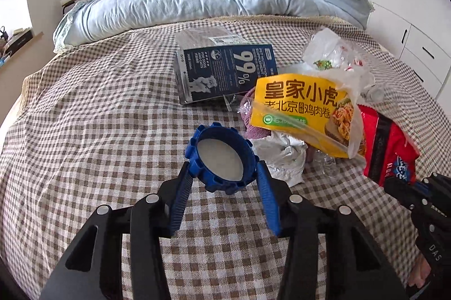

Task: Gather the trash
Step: 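Grasp the blue bottle cap with the left tool while the right tool grasps a red wrapper, then carry the cap and wrapper to the wastebasket and open both tools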

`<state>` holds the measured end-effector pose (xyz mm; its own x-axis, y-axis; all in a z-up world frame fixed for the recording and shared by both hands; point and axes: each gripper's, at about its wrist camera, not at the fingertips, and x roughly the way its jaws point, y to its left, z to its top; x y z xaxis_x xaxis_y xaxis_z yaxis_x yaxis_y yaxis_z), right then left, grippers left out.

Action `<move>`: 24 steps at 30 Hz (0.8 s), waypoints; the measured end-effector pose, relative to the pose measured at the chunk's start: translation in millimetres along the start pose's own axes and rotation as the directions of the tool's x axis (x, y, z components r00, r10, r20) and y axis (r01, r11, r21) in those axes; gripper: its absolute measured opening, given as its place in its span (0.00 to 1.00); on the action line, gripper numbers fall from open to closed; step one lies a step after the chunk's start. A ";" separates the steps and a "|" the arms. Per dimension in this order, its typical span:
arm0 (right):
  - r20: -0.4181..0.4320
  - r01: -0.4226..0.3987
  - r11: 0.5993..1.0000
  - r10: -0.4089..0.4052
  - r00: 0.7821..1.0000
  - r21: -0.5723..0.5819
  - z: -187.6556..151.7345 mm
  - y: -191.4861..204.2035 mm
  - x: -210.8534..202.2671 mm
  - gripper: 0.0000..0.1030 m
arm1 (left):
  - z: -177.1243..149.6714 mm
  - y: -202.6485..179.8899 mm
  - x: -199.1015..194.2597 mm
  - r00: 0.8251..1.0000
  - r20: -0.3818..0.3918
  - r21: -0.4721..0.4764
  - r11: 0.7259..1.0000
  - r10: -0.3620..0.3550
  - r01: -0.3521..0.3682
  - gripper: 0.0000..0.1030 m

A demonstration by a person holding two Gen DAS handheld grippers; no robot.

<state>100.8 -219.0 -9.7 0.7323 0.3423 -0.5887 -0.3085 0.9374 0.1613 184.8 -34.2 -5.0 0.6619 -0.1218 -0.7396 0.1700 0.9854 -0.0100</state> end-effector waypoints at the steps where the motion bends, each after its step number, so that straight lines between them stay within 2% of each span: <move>1: 0.003 0.000 1.000 0.000 1.000 -0.001 0.1 0.6 -0.8 0.07 | -0.1 0.5 -3.3 1.000 0.006 -0.004 1.000 -0.003 0.003 0.43; 6: 0.028 0.006 1.000 -0.006 1.000 -0.005 2.4 2.5 -10.1 0.07 | -6.4 -9.6 -21.3 0.999 0.037 0.009 0.999 -0.040 0.040 0.43; 8: 0.043 0.035 0.999 -0.034 0.998 -0.020 5.6 3.9 -17.1 0.07 | -10.1 -17.0 -29.2 0.997 0.053 0.033 0.998 -0.050 0.049 0.43; 14: 0.148 0.084 0.996 -0.078 0.986 -0.031 21.7 5.9 -67.8 0.07 | -12.9 -46.6 -60.6 0.987 0.102 0.067 0.990 -0.127 0.121 0.43; 20: 0.160 0.199 0.980 -0.196 0.967 -0.006 -0.3 -19.2 -128.6 0.07 | -18.7 -88.6 -97.0 0.965 0.145 0.131 0.971 -0.219 0.201 0.43; 24: 0.154 0.320 0.947 -0.321 0.934 0.037 -28.8 -47.0 -185.8 0.07 | -26.0 -125.2 -113.3 0.940 0.130 0.162 0.942 -0.314 0.293 0.43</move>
<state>-38.2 -328.5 69.2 0.8770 0.0284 -0.4797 -0.0359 0.9993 -0.0065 69.6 -140.7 62.5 0.6639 -0.4396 -0.6049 0.4719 0.8738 -0.1171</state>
